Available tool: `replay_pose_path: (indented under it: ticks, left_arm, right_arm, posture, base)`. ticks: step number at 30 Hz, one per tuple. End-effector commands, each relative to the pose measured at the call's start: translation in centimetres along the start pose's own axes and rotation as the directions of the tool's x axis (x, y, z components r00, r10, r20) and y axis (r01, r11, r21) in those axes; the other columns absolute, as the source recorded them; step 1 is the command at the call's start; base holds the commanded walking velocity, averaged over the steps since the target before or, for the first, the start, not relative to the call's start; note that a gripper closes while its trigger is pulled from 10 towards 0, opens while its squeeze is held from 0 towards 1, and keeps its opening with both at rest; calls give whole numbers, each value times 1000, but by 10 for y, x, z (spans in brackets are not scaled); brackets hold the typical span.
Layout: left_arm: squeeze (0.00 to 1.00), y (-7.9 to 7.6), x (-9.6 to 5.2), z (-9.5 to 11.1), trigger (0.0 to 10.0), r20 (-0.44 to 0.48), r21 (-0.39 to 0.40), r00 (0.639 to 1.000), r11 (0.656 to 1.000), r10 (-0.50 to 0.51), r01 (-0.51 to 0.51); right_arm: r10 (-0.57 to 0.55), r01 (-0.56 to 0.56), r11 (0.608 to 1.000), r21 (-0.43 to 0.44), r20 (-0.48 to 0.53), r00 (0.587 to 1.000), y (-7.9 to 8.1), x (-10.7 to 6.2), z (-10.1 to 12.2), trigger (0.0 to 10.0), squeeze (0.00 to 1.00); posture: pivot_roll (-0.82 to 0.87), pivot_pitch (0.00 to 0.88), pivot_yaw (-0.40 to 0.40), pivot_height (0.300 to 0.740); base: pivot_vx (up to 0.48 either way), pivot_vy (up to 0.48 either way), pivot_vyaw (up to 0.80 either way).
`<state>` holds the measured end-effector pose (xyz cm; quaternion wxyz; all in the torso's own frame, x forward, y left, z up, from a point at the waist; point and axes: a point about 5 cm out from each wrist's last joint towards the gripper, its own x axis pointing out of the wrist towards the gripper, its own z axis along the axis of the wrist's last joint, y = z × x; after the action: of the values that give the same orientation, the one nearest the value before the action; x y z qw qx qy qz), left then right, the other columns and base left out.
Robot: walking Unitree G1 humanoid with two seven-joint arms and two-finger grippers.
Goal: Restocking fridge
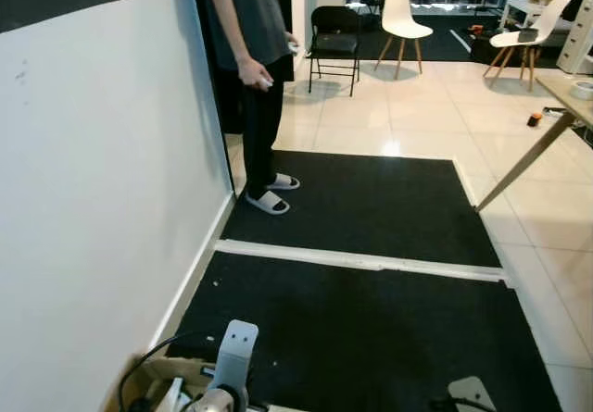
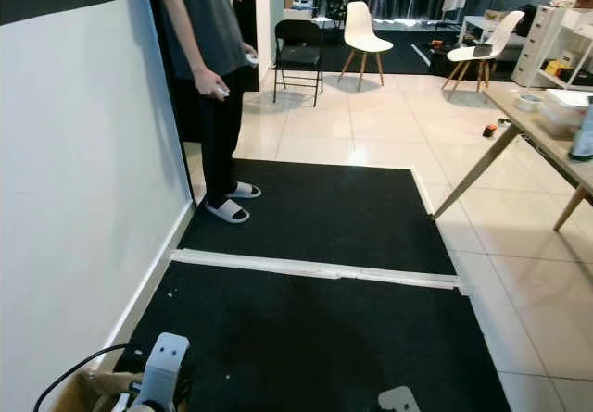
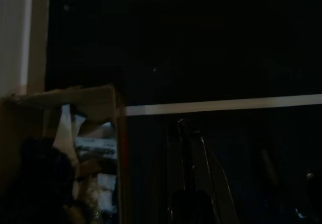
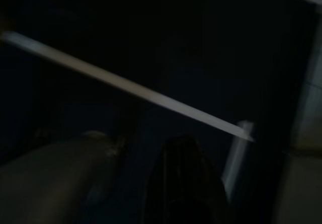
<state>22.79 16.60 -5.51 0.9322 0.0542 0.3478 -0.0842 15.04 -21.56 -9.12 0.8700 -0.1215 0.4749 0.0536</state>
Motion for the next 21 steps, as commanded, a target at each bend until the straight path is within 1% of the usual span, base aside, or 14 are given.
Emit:
replay_pose_path:
  ticks: [1,9,21]
  left_arm:
    - [0,0,-1,-2,10000,-5,-9,1000,1000,1,-1]
    - [0,-1,0,-2,10000,-5,-10,1000,1000,-1,1]
    - [0,0,-1,-3,10000,-7,-10,1000,1000,1,-2]
  right_arm:
    - [-16,16,999,29,9,1000,-6,-1,0,10000,0]
    - [-9,8,1000,28,12,1000,-4,0,4,10000,0]
    - [-2,1,999,34,23,1000,-4,2,11,10000,0]
  posture:
    - [-68,26,14,726]
    - [-66,32,12,726]
    - [-64,34,9,726]
  base:
    - [311,0,0]
    - [309,0,-582]
    - [303,0,-800]
